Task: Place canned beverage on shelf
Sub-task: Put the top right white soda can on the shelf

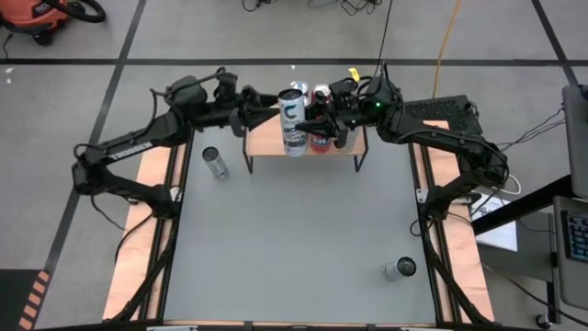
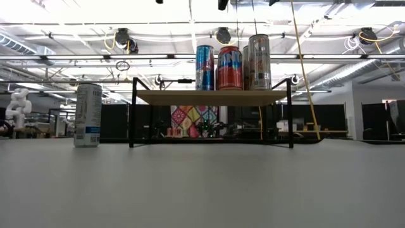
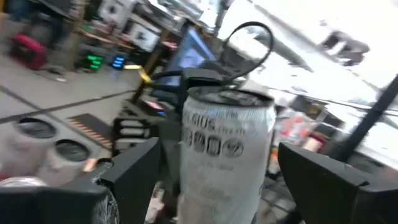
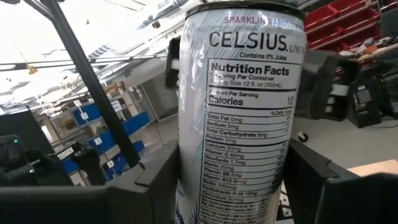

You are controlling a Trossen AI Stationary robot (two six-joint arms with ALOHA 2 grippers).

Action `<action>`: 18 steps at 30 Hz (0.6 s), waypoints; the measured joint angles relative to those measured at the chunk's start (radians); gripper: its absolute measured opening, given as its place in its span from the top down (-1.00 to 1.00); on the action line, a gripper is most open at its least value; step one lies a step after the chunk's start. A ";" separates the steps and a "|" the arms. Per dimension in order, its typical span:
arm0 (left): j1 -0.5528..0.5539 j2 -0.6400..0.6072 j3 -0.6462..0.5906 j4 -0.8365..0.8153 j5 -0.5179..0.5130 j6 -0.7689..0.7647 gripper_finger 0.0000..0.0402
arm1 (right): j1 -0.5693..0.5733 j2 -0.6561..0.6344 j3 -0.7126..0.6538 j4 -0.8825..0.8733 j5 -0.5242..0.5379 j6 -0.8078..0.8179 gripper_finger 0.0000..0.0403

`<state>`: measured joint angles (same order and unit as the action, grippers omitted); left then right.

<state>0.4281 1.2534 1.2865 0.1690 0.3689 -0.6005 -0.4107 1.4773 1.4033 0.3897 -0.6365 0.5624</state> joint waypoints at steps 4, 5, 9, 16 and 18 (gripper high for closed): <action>0.043 0.036 0.000 0.078 0.105 -0.050 -0.62 | 0.000 0.000 0.000 -0.025 -0.023 -0.014 0.04; 0.047 0.042 0.000 0.088 0.118 -0.056 -0.62 | 0.000 0.000 0.000 -0.034 -0.022 -0.023 0.04; 0.057 0.059 0.000 0.095 0.168 -0.049 -0.62 | 0.000 0.004 0.000 -0.051 -0.020 -0.028 0.04; 0.051 0.066 0.000 0.142 0.218 -0.049 -0.62 | 0.000 0.004 0.002 -0.098 -0.023 -0.028 0.04; 0.048 0.066 0.000 0.143 0.227 -0.048 -0.62 | 0.001 0.004 0.002 -0.098 -0.022 -0.028 0.04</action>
<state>0.4761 1.3193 1.2865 0.3119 0.5959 -0.6487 -0.4095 1.4815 1.4052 0.2920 -0.6590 0.5345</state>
